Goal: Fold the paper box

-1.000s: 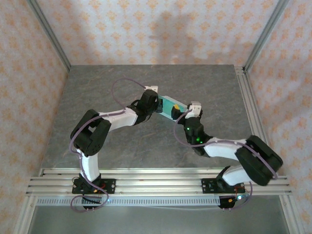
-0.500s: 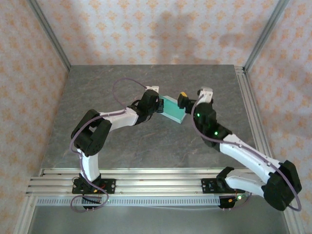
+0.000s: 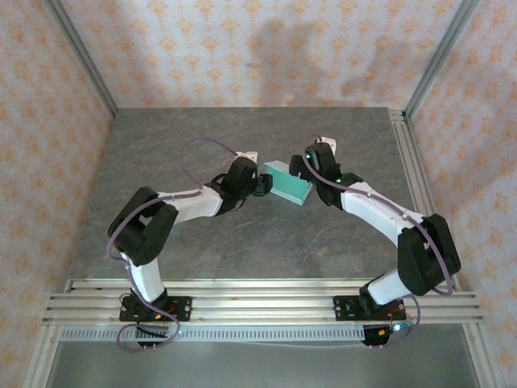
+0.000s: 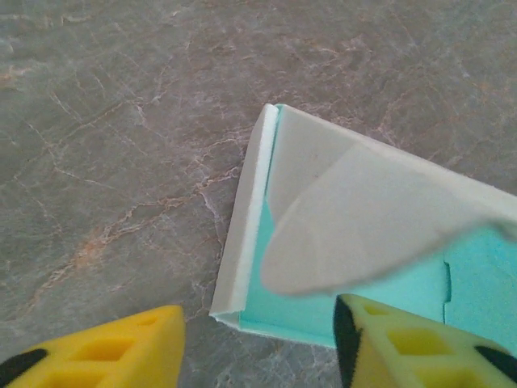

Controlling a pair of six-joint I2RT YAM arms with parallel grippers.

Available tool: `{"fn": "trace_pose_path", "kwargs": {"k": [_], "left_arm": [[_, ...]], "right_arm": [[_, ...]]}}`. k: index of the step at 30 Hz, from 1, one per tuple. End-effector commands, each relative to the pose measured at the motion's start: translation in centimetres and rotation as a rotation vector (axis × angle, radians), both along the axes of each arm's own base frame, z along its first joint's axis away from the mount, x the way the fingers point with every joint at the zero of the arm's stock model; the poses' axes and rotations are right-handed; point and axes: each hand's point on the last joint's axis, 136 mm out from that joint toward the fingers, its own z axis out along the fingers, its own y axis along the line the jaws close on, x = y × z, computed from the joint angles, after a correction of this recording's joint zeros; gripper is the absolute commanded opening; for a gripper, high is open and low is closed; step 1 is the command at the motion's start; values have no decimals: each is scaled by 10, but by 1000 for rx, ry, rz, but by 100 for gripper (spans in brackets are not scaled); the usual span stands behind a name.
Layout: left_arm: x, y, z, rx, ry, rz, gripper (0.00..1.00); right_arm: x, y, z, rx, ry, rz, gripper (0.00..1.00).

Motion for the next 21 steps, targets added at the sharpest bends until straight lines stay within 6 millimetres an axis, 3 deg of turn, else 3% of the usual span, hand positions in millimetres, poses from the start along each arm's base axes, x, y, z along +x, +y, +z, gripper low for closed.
{"fn": "trace_pose_path", "kwargs": {"k": [1, 5, 7, 13, 15, 21], "left_arm": [[-12, 9, 28, -20, -80, 22, 65], [-30, 34, 40, 9, -117, 59, 74], [-35, 45, 48, 18, -125, 78, 73], [-29, 88, 56, -66, -41, 191, 77], [-24, 89, 52, -70, 22, 173, 80], [0, 61, 44, -49, 134, 67, 88]], "right_arm": [[6, 0, -7, 12, 41, -13, 93], [8, 0, -29, -28, 90, 4, 92], [7, -1, -41, -55, 117, 11, 92], [0, -3, -69, -101, 179, 40, 92], [0, -1, -72, -107, 186, 58, 90], [7, 0, -79, -77, 211, 77, 86]]}}
